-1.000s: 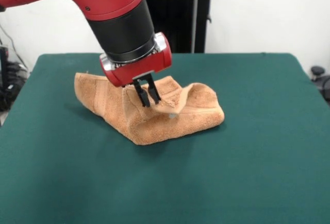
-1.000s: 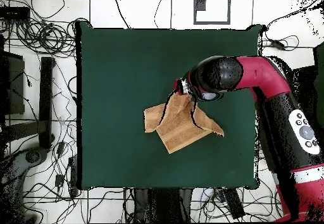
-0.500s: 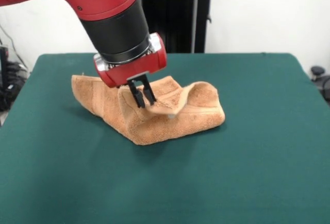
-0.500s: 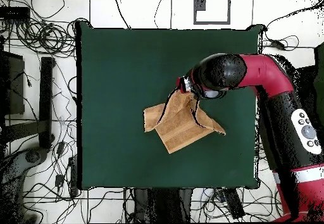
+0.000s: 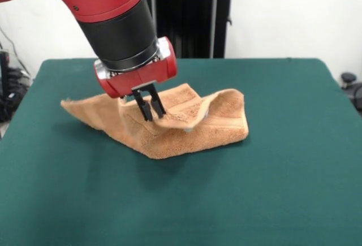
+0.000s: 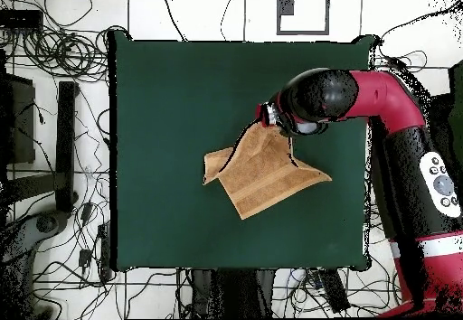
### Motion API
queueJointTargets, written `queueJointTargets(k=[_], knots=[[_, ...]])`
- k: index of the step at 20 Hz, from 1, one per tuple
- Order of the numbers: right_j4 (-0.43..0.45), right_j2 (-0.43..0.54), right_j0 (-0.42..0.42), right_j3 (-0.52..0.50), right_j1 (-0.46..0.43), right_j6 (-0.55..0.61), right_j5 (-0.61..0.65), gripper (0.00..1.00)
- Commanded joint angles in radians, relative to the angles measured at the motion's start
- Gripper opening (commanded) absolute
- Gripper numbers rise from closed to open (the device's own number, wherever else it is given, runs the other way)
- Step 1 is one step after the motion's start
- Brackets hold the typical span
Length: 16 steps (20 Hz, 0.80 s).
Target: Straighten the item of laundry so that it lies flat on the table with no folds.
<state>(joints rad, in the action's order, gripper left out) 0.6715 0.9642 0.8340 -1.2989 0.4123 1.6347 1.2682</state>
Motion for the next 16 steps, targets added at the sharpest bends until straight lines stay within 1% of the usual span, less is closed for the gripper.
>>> queueJointTargets(k=[1, 8, 16], knots=[[-0.003, -0.023, -0.066, 0.057, -0.046, -0.366, 0.11, 0.0], [0.003, -0.019, -0.065, 0.057, -0.05, -0.367, 0.103, 0.0], [0.009, -0.014, -0.052, 0.033, -0.048, -0.361, 0.066, 0.0]])
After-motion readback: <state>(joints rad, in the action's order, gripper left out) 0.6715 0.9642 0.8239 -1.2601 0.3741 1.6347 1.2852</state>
